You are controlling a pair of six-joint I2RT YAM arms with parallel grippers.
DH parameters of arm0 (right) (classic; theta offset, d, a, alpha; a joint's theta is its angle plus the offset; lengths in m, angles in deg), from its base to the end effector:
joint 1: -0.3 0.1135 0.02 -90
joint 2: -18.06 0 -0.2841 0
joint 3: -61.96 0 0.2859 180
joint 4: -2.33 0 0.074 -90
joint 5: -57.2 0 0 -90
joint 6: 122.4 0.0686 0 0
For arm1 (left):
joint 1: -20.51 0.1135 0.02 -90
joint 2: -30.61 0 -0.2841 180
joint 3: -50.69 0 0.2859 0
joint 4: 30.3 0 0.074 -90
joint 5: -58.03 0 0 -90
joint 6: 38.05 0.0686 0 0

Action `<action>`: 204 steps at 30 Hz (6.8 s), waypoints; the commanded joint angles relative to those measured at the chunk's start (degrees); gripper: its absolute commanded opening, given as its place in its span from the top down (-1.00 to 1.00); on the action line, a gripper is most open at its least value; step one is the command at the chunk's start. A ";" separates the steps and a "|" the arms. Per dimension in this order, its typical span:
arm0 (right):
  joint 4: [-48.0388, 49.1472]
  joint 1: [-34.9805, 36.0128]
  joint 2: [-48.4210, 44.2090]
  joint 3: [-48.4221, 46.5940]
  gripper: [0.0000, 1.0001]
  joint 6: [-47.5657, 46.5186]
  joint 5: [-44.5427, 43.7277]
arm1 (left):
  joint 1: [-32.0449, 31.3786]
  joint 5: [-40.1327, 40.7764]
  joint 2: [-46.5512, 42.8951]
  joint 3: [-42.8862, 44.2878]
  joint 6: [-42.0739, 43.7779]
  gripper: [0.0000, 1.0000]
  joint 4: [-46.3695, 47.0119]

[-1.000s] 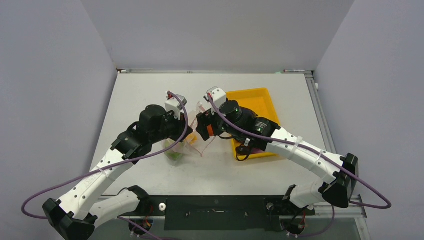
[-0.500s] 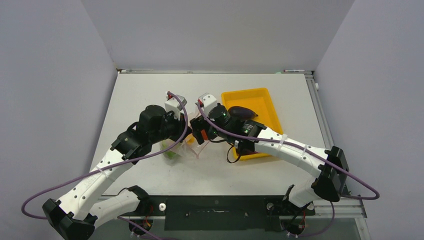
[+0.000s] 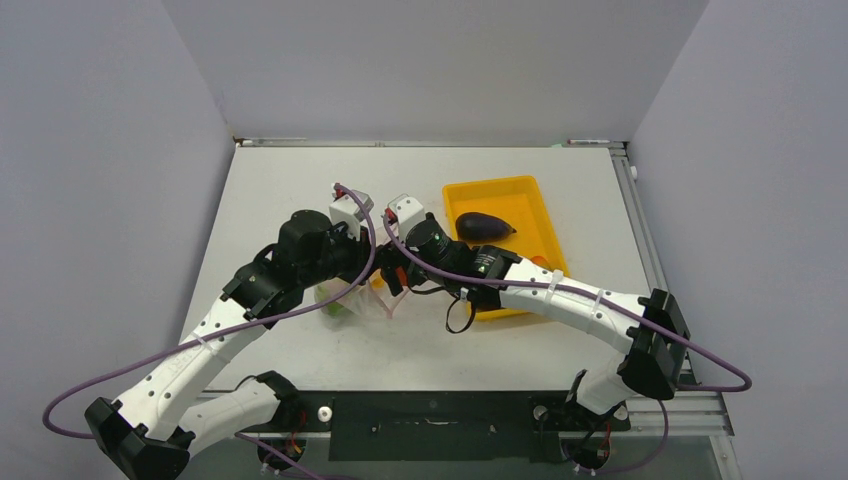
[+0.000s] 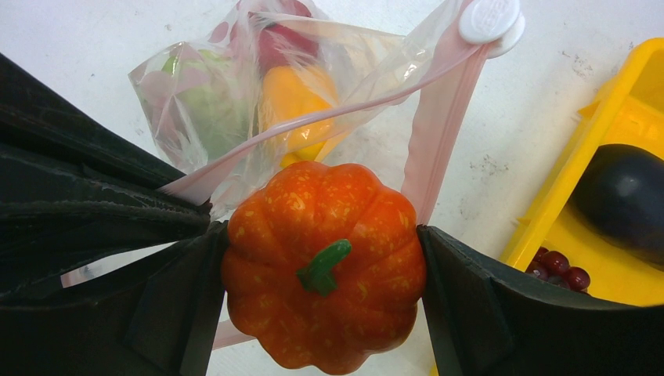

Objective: Place the food in the zip-top bag and seal the zipper
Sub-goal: Place the fake vegetable in the zipper food storage bag, then pick up the fake vegetable from the bin, then place the fake vegetable in the zipper food storage bag.

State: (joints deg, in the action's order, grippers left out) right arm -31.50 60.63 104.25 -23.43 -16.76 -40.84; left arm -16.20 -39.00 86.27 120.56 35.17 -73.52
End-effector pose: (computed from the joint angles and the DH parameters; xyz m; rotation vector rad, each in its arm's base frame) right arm 0.2082 0.3461 0.3123 -0.7721 2.0948 0.5968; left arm 0.2043 -0.1628 0.3494 0.4481 2.1015 -0.6869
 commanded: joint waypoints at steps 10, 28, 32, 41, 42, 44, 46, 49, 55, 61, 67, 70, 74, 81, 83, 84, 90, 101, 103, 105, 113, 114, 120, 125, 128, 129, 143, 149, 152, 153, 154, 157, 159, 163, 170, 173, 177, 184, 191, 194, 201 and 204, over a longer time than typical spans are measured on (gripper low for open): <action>2.72 1.22 -0.26 -2.30 -0.82 0.85 -3.45 | -0.21 0.25 -1.34 0.62 0.69 1.00 1.15; 2.60 1.28 -7.13 0.57 -0.93 3.44 -6.01 | -0.21 0.51 -1.21 0.52 0.60 1.00 1.26; 3.30 1.23 -10.71 2.66 -0.93 4.26 -7.38 | -0.21 0.63 -1.17 0.56 0.60 1.00 1.23; -0.56 1.18 -17.97 6.29 -0.92 3.29 -19.09 | -0.45 1.64 -1.43 0.58 0.59 1.00 1.21; -1.11 1.04 -19.02 6.89 -0.92 3.26 -21.32 | -0.47 1.73 -1.43 0.56 0.58 1.00 1.06; -2.78 0.82 -20.39 7.93 -0.92 3.83 -24.88 | -0.47 1.92 -1.35 0.65 0.52 1.00 0.98; -4.44 0.19 -21.49 9.03 -0.92 4.29 -27.35 | -0.55 2.01 -1.34 0.67 0.54 1.00 1.03; -7.29 -2.12 -22.64 10.66 -0.91 5.76 -28.83 | -0.64 2.17 -1.34 0.65 0.52 1.00 0.95; -10.98 -11.13 -24.64 15.17 -0.89 8.37 -25.59 | -0.82 2.35 -1.17 0.66 0.56 1.00 0.82; -11.71 -17.32 -23.87 20.16 -0.87 8.48 -25.87 | -1.00 2.46 -0.99 0.71 0.52 1.00 0.63; -6.28 -28.80 -21.43 25.55 -0.75 7.28 -18.09 | -1.21 2.78 -1.08 0.76 0.52 1.00 0.56; -4.68 -32.11 -19.13 26.35 -0.66 7.80 -17.20 | -1.35 2.98 -0.99 0.72 0.56 1.00 0.46; -1.96 -33.59 -15.77 26.98 -0.59 7.83 -16.79 | -1.50 3.18 -0.73 0.84 0.60 1.00 0.26; 0.65 -35.90 -10.07 27.81 -0.51 8.44 -16.78 | -1.94 3.69 -0.73 0.92 0.78 1.00 0.07; 1.03 -36.50 -9.11 28.07 -0.51 8.57 -17.27 | -2.07 3.72 -0.54 0.92 0.80 1.00 -0.06; 1.29 -36.70 -8.71 28.24 -0.51 8.66 -17.36 | -2.11 3.77 -0.43 0.96 0.78 1.00 -0.11; 1.81 -37.22 -6.25 28.58 -0.50 8.90 -18.10 | -2.21 3.78 -0.29 1.08 0.87 1.00 -0.24; 2.82 -37.40 -2.72 29.86 -0.48 9.91 -19.22 | -2.39 3.86 -0.63 1.09 0.91 1.00 -0.32; 2.85 -37.40 -2.07 30.15 -0.47 10.10 -19.64 | -2.48 3.91 -0.72 1.05 0.87 1.00 -0.37; 2.35 -37.48 -1.40 29.80 -0.41 10.37 -20.07 | -2.53 4.11 -0.81 0.92 0.87 1.00 -0.52; 2.48 -37.48 -1.24 29.69 0.13 10.36 -19.40 | -2.51 4.21 -0.99 1.01 0.95 1.00 -0.52; 2.39 -37.48 -1.38 29.68 0.28 10.30 -19.04 | -2.56 4.21 -1.06 0.98 0.97 1.00 -0.48; 1.75 -37.48 -4.22 28.93 0.73 10.66 -18.90 | -2.60 4.21 -0.99 0.97 0.96 1.00 -0.46; 0.42 -37.08 -8.79 26.64 0.89 9.78 -19.64 | -2.56 4.28 -0.99 0.97 1.00 1.00 -0.47; -0.20 -36.43 -11.73 25.26 0.89 9.34 -20.38 | -2.56 4.32 -0.92 1.02 0.95 1.00 -0.51; -0.36 -36.17 -12.77 24.83 0.89 9.20 -20.39 | -2.55 4.37 -0.93 1.02 0.95 1.00 -0.60; 0.68 -27.42 -24.65 20.28 0.89 10.96 -13.57 | -2.53 4.74 -0.63 0.96 0.87 1.00 -0.60; 2.70 -25.80 -27.18 19.47 0.89 12.73 -7.07 | -2.56 4.87 -0.68 0.97 0.87 1.00 -0.55; 5.25 -25.00 -28.41 19.81 0.89 13.80 -1.29 | -2.55 4.84 -0.64 0.95 0.91 1.00 -0.57; 6.31 -24.93 -28.66 19.92 0.89 14.25 1.53 | -2.56 4.83 -0.60 1.00 0.87 1.00 -0.61; 7.34 -24.82 -28.97 19.93 0.89 14.95 3.90 | -2.50 4.85 -0.63 0.97 0.87 1.00 -0.55; 10.05 -24.08 -29.15 19.64 0.90 16.62 10.23 | -2.57 4.87 -0.64 0.97 0.87 1.00 -0.59; 11.97 -23.21 -28.90 19.37 0.89 17.53 12.94 | -2.58 4.84 -0.79 0.96 0.88 1.00 -0.56; 14.88 -20.83 -27.27 18.73 0.89 19.59 16.66 | -2.56 4.75 -0.81 1.01 0.87 1.00 -0.56; 18.27 -12.36 -23.67 15.80 0.89 21.75 13.57 | -2.54 4.70 -0.90 0.87 0.87 1.00 -0.50; 19.94 -9.57 -22.23 15.12 0.89 23.25 11.90 | -2.56 4.57 -0.90 0.94 0.87 1.00 -0.51; 23.98 -7.72 -20.80 15.94 0.89 27.31 9.91 | -2.57 4.56 -1.28 0.87 0.78 1.00 -0.40; 30.40 -5.66 -17.66 18.19 0.89 32.79 6.54 | -2.46 5.30 -2.43 0.66 0.28 1.00 0.26; 33.53 -3.38 -14.97 19.46 0.89 35.85 3.56 | -2.44 6.58 -4.97 -0.14 -0.49 1.00 1.60; 34.54 -2.54 -14.52 20.39 0.89 36.74 2.21 | -2.40 8.35 -6.43 -0.60 -0.78 1.00 2.33; 36.43 -0.89 -13.27 22.47 0.89 39.86 -2.40 | -2.10 8.12 -8.03 -1.06 -0.98 1.00 3.27; 36.76 -0.32 -11.79 22.12 0.89 41.36 -4.38 | -1.92 7.06 -8.60 -1.31 -0.98 1.00 3.99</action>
State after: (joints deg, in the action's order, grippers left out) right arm 0.61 59.34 90.61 -1.03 21.54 -40.64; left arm -18.43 -31.15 79.01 119.53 34.58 -73.79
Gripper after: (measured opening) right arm 0.456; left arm 0.004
